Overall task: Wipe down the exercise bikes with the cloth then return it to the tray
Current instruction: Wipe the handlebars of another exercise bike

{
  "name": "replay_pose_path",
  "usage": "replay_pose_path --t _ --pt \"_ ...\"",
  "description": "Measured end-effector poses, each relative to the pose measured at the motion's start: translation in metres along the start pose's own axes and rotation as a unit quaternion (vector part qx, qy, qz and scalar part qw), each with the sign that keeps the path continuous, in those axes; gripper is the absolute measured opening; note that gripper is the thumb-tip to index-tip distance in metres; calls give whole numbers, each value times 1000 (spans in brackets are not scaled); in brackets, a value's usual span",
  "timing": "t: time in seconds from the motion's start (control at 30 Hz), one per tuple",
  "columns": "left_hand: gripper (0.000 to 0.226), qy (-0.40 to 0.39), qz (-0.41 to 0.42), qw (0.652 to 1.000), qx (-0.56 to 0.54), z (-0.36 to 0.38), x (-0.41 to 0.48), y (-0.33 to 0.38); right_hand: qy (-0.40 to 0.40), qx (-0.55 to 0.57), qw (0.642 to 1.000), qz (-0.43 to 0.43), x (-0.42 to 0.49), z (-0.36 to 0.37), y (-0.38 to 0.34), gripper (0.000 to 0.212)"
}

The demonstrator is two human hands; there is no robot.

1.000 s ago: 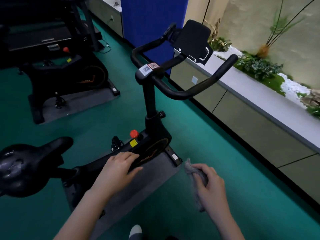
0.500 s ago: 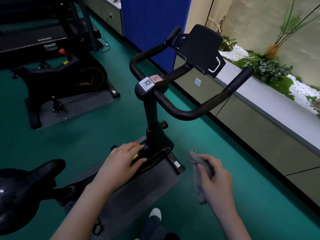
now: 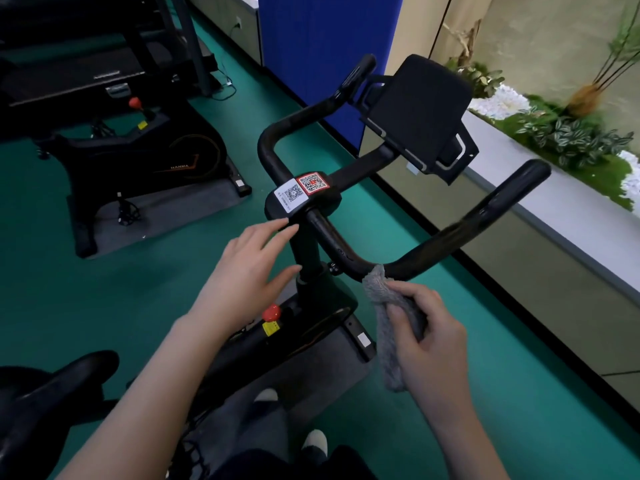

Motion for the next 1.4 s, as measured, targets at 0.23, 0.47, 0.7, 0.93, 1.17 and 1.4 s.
replay_pose_path --t 0.23,0.47,0.7,0.93,1.17,1.4 --pt "56 -1 61 998 -9 2 62 -5 65 -31 997 16 26 -4 -4 40" --pt "53 -14 134 988 -71 12 102 -27 103 -112 987 42 58 26 -14 34" --pt "48 2 209 962 -176 10 116 -40 102 -248 963 21 103 91 -34 24" --pt "46 -5 215 954 -208 12 121 -45 150 -318 932 93 109 130 -29 29" --pt "44 1 220 950 -223 11 122 -44 106 -358 914 159 96 104 -16 29" --pt "48 -43 282 933 -221 16 127 -28 66 -265 935 226 130 90 6 25"
Point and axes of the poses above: each hand's wrist, its own x-axis towards the middle knuckle, its own z-axis out of the palm, y = z × x, the point moved 10 cm from there along x, towards the middle knuckle, and after that the axes turned 1 degree about z, right-handed, at the moved point
